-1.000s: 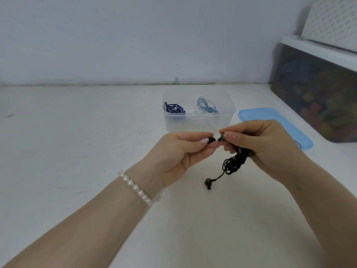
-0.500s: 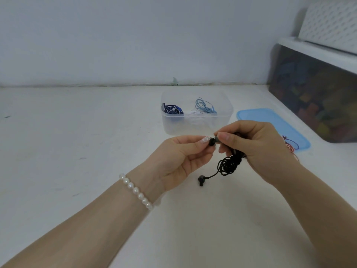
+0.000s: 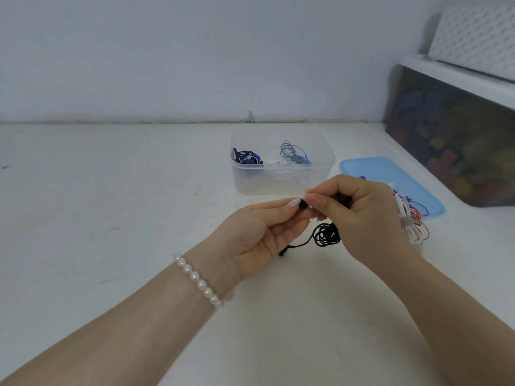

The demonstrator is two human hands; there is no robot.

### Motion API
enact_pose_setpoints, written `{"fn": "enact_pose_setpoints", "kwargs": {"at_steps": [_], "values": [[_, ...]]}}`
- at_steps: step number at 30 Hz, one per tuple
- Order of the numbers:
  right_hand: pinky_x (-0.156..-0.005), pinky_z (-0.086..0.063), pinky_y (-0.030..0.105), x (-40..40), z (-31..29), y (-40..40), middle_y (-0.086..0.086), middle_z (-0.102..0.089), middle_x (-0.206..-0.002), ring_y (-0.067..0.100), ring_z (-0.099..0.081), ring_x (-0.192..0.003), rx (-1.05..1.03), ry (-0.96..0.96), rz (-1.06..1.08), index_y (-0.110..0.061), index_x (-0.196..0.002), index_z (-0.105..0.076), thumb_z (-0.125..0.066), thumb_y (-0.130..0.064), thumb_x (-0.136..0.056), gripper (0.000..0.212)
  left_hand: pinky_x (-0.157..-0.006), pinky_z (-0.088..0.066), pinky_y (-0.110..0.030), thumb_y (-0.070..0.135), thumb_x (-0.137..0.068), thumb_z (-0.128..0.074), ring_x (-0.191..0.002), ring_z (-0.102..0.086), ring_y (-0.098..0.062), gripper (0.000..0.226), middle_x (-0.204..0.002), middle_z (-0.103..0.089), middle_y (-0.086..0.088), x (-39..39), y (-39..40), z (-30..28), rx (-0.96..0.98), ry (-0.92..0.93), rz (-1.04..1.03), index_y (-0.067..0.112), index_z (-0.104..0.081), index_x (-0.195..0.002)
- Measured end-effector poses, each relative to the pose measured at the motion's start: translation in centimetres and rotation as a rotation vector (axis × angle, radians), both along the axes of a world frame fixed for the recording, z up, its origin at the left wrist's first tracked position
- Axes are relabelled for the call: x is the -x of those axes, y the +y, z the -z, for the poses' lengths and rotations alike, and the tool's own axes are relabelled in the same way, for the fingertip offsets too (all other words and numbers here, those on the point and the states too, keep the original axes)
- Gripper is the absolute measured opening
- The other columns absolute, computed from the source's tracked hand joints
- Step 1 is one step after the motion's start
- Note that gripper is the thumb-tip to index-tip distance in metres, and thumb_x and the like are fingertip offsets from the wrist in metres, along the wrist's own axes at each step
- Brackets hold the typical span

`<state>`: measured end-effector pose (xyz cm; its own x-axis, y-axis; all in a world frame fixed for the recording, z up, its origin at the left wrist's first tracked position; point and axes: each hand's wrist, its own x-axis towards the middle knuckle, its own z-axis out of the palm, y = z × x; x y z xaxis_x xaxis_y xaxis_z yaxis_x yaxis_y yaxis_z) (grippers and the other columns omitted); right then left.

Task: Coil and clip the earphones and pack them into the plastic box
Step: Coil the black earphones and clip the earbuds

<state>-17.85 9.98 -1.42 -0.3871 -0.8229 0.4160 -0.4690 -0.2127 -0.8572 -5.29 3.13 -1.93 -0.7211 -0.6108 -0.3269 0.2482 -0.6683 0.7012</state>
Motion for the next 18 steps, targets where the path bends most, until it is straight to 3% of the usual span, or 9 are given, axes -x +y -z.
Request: {"fn": "enact_pose_setpoints", "kwargs": {"at_steps": [8,14,18], "values": [[-0.068,-0.056,0.03,-0.6,1.1,-0.2,-0.001,-0.068,-0.069,0.013,-0.066,-0.066,0.021,0.071,0.098,-0.016,-0.071,-0.067,-0.067,-0.004,-0.079,0.014,-0.06,-0.057,-0.019,-0.006,-0.083,-0.052,-0.059,-0.068,-0.012,0.02,-0.073,-0.069,-0.014,0.1,0.1,0.0,-0.071,0.012,-0.037,-0.005,-0.07,-0.074],[-0.06,-0.045,0.007,-1.3,1.4,-0.4,0.003,-0.065,-0.068,0.004,-0.061,-0.067,0.112,0.144,0.166,-0.012,-0.071,-0.067,-0.066,-0.004,-0.078,0.011,-0.063,-0.057,-0.02,-0.005,-0.084,-0.051,-0.059,-0.067,-0.011,0.016,-0.076,-0.068,-0.012,0.3,0.3,-0.1,-0.096,0.037,-0.044,-0.005,-0.066,-0.081],[-0.06,-0.044,0.007,-1.4,1.3,-0.3,0.0,-0.064,-0.068,0.0,-0.06,-0.064,0.127,0.08,0.19,-0.009,-0.072,-0.066,-0.066,-0.001,-0.079,0.01,-0.064,-0.057,-0.02,-0.004,-0.085,-0.05,-0.062,-0.068,-0.012,0.021,-0.075,-0.069,-0.011,0.2,0.3,-0.2,-0.104,0.078,-0.015,-0.004,-0.069,-0.077]]}}
